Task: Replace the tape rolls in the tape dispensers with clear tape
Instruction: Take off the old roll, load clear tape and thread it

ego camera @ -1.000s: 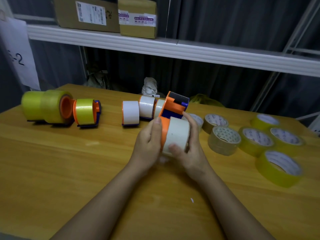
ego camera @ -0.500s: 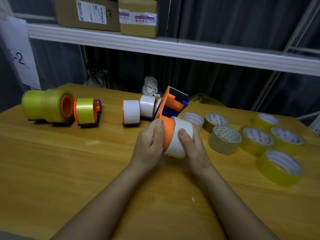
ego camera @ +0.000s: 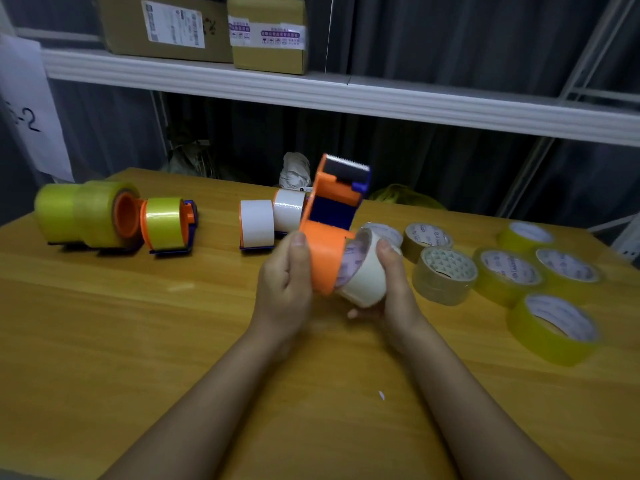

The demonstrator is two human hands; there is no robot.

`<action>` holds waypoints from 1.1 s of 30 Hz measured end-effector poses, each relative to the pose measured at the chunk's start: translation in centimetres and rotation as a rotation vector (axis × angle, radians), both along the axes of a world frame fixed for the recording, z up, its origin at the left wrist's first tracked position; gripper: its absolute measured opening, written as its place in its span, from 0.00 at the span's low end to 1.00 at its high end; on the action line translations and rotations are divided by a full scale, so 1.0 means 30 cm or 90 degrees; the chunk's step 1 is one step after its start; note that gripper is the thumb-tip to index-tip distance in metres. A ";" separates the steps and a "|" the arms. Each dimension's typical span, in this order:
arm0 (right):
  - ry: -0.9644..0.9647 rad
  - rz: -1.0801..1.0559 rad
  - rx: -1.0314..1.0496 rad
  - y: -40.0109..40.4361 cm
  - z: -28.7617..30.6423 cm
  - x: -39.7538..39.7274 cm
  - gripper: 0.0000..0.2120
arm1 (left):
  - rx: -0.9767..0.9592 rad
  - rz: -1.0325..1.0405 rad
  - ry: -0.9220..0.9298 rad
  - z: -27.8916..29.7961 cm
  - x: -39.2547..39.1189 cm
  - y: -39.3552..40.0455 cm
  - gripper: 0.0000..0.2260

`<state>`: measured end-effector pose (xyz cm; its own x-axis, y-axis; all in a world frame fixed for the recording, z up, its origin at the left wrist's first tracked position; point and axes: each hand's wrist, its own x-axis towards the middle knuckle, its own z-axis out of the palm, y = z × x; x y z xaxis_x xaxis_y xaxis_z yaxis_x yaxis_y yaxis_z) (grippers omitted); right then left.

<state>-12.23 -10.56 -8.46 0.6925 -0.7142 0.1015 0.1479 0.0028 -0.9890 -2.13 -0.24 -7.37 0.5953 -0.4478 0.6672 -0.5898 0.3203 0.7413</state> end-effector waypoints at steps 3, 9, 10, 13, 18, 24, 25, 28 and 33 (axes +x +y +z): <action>0.040 -0.074 -0.056 -0.032 -0.005 -0.019 0.38 | -0.017 -0.003 0.049 0.012 0.013 0.001 0.19; 0.013 -0.107 -0.209 -0.024 -0.010 -0.017 0.32 | 0.018 -0.034 0.074 0.002 0.026 -0.017 0.20; 0.042 -0.110 -0.255 -0.027 -0.016 -0.020 0.37 | 0.017 -0.041 0.069 -0.001 0.028 -0.020 0.21; 0.136 -0.092 -0.328 -0.032 -0.023 -0.025 0.43 | 0.019 -0.060 0.076 -0.009 0.029 -0.019 0.24; 0.164 -0.123 -0.389 -0.024 0.000 -0.025 0.40 | 0.044 -0.045 0.121 -0.019 0.029 -0.033 0.21; 0.290 -0.206 -0.548 -0.053 0.048 -0.045 0.39 | 0.104 -0.047 0.086 0.065 0.033 -0.061 0.16; 0.329 -0.197 -0.579 -0.065 0.053 -0.052 0.39 | 0.105 -0.049 0.086 0.079 0.031 -0.069 0.16; 0.488 -0.158 -0.704 -0.100 0.057 -0.077 0.39 | 0.108 -0.053 0.090 0.096 0.024 -0.091 0.16; 0.649 -0.125 -0.852 -0.133 0.031 -0.100 0.37 | 0.121 -0.076 0.084 0.089 0.003 -0.115 0.16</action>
